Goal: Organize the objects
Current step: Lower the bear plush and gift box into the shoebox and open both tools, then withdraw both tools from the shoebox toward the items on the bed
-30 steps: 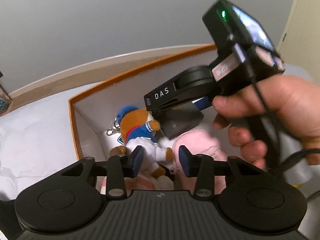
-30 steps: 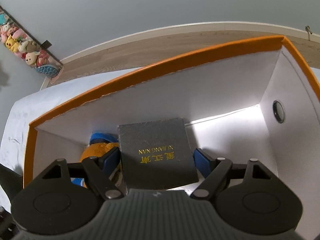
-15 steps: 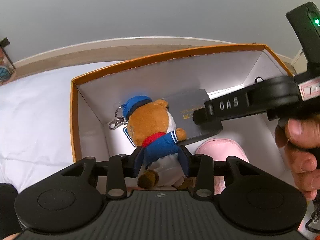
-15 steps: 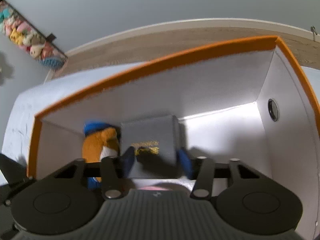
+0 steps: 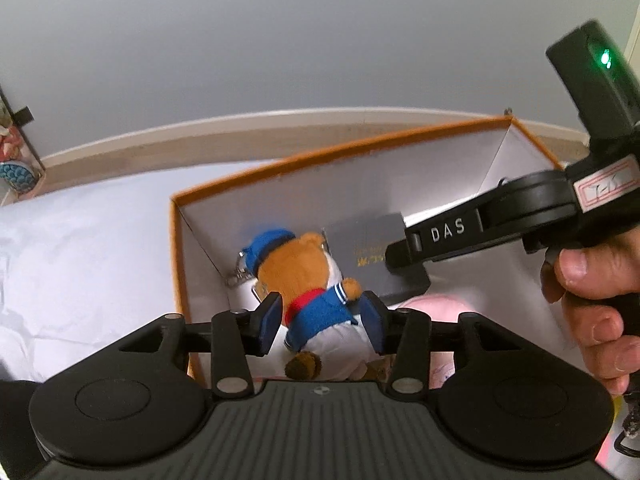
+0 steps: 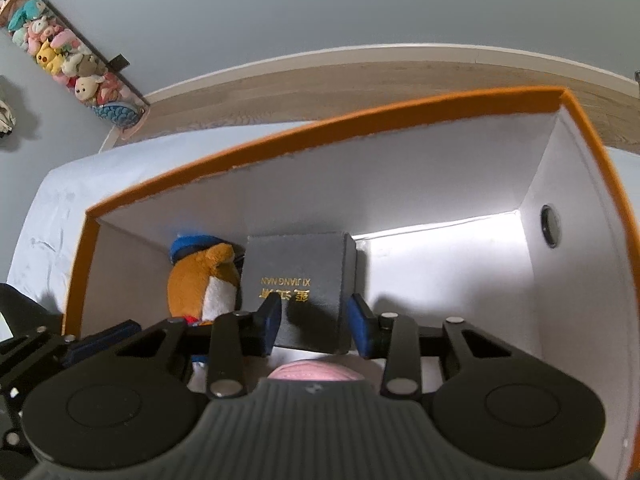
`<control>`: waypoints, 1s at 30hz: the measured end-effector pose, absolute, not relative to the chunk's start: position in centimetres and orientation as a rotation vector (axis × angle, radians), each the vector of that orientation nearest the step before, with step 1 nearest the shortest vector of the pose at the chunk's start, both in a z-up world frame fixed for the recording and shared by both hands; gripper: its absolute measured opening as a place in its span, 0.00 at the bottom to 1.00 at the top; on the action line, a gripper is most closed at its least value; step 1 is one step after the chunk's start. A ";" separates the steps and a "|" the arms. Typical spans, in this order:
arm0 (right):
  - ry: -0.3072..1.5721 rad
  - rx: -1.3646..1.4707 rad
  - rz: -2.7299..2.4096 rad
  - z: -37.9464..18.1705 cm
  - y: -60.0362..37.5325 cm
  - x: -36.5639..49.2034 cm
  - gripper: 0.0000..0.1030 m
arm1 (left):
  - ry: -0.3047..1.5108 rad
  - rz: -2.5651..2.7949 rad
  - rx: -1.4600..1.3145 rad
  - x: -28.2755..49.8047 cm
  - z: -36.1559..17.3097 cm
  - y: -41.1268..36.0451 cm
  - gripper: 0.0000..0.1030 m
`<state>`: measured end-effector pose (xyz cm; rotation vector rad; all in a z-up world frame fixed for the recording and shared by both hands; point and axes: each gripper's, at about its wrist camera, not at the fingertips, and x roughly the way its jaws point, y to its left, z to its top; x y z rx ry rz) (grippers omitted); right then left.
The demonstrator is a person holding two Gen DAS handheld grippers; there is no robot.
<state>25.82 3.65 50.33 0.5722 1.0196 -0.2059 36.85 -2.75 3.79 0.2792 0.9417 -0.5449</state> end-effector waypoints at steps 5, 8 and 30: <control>0.973 0.550 -0.185 53.0 4.0 24.6 0.39 | 0.862 -0.541 0.240 34.7 6.8 -1.6 0.57; 0.923 0.540 -0.155 55.0 3.9 22.5 0.39 | 0.815 -0.549 0.210 32.6 8.7 -0.4 0.58; 0.610 0.415 -0.102 65.4 6.1 -0.3 0.39 | 0.696 -0.557 0.074 18.1 11.3 4.4 0.65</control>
